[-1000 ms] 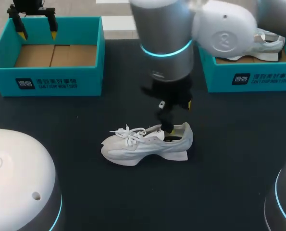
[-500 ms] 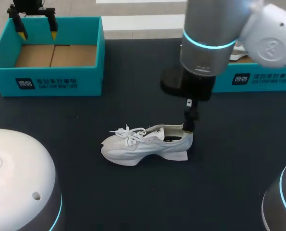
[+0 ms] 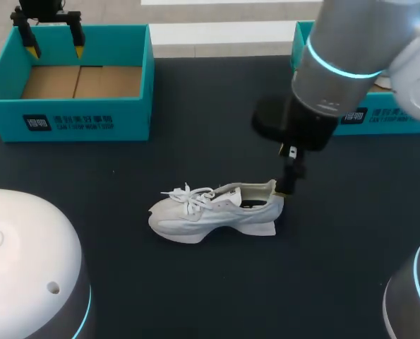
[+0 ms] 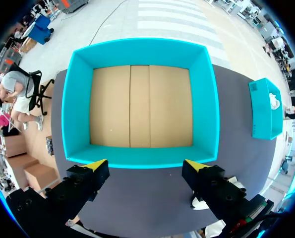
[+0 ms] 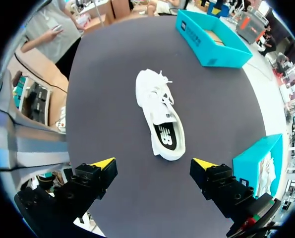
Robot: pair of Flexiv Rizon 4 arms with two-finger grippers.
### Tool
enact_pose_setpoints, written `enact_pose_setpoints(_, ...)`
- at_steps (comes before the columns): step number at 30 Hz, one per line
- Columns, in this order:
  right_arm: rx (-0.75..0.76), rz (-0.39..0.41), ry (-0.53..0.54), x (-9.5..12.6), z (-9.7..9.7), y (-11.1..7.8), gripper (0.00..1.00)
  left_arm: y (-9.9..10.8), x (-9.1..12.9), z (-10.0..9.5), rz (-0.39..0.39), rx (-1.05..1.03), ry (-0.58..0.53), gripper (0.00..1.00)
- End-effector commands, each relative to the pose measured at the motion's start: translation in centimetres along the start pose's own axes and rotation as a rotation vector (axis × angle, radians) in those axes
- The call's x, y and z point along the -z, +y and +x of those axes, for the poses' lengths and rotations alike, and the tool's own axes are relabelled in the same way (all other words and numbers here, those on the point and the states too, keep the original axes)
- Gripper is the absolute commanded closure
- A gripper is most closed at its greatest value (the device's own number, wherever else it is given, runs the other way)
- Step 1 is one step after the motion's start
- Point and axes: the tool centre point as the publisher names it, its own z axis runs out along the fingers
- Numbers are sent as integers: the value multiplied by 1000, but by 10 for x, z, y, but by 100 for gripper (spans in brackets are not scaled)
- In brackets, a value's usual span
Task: Take the shoe out of the shoebox, open the shoe tongue, remove and reinsert the insole, then place the shoe into the shoebox
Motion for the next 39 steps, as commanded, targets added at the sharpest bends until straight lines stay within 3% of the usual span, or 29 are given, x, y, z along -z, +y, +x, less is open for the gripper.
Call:
enact_pose_setpoints(1, 171, -370, 14, 1, 2, -16, 0, 0, 0, 0, 0, 0, -1, 0)
enact_pose_setpoints(5, 336, -502, -17, 2, 1, -20, 0, 0, 0, 0, 0, 0, -1, 0)
enact_pose_setpoints(6, 371, -573, 16, 3, 3, -20, 0, 0, 0, 0, 0, 0, -1, 0)
enact_pose_setpoints(29, 371, -573, 16, 3, 3, -20, 0, 0, 0, 0, 0, 0, -1, 0)
enact_pose_setpoints(39, 307, -639, -42, -33, -31, -50, 0, 0, 0, 0, 0, 0, -1, 0)
